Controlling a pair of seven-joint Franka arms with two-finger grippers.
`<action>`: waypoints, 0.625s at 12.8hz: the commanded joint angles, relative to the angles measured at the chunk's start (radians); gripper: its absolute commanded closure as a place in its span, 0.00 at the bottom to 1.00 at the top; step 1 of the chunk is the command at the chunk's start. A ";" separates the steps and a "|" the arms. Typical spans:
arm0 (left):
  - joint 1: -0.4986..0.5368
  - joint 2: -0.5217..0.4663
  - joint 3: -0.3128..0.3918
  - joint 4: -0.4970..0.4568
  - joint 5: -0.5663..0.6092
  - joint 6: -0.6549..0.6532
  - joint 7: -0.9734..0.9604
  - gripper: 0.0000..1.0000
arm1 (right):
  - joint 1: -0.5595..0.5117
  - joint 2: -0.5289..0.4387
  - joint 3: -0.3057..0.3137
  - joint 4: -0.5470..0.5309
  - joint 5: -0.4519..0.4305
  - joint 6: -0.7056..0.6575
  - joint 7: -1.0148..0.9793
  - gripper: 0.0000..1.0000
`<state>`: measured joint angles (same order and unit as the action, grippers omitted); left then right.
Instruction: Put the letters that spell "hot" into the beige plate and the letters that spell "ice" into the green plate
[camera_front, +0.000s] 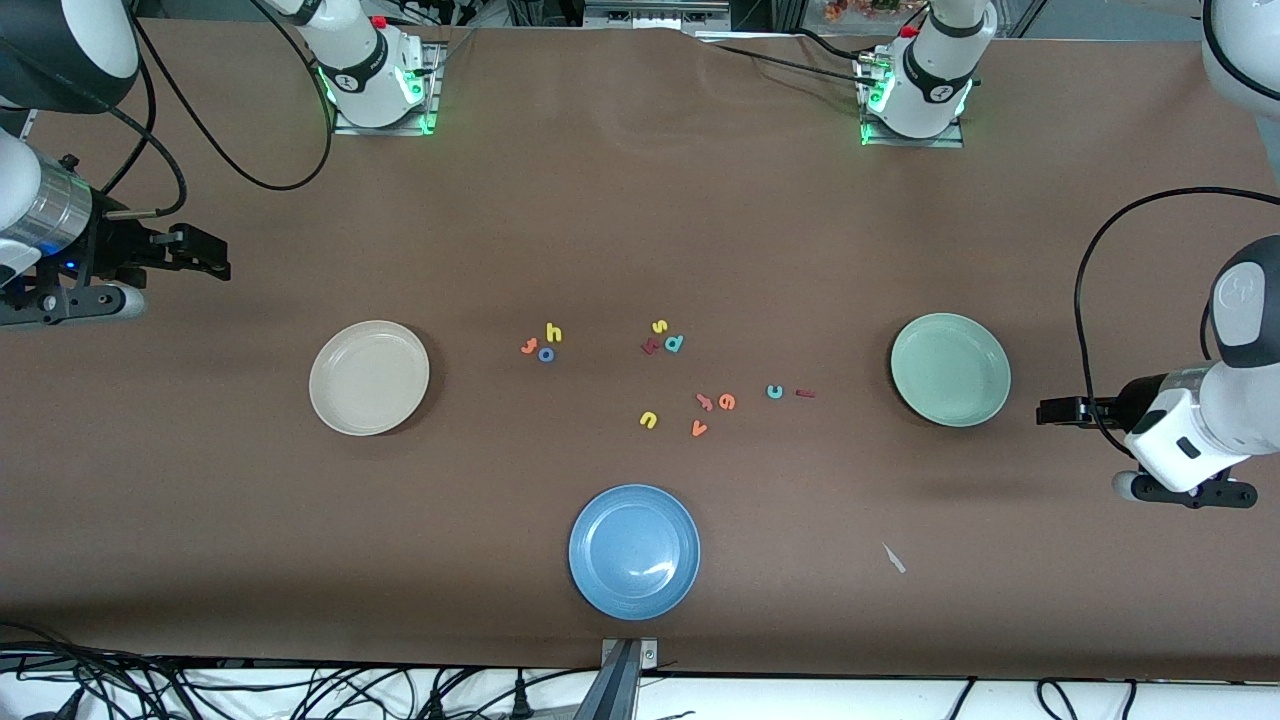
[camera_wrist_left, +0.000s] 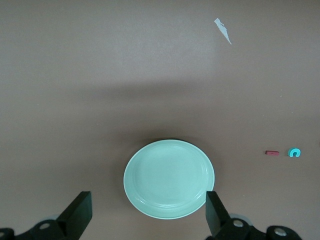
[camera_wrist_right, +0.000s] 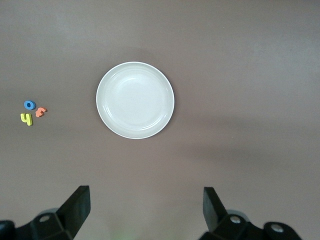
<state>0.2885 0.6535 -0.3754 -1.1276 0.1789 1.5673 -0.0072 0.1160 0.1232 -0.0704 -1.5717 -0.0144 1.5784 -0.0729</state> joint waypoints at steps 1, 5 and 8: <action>0.003 -0.009 -0.002 0.005 -0.019 0.000 0.021 0.00 | -0.009 0.013 0.006 0.030 0.016 -0.009 0.007 0.00; -0.015 -0.005 -0.002 -0.001 -0.016 0.000 0.009 0.00 | -0.010 0.013 0.006 0.028 0.016 -0.006 0.007 0.00; -0.015 -0.002 -0.002 -0.001 -0.016 0.000 0.009 0.00 | -0.010 0.013 0.006 0.027 0.016 -0.006 0.007 0.00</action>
<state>0.2726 0.6537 -0.3808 -1.1280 0.1789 1.5681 -0.0073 0.1160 0.1233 -0.0705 -1.5716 -0.0143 1.5794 -0.0729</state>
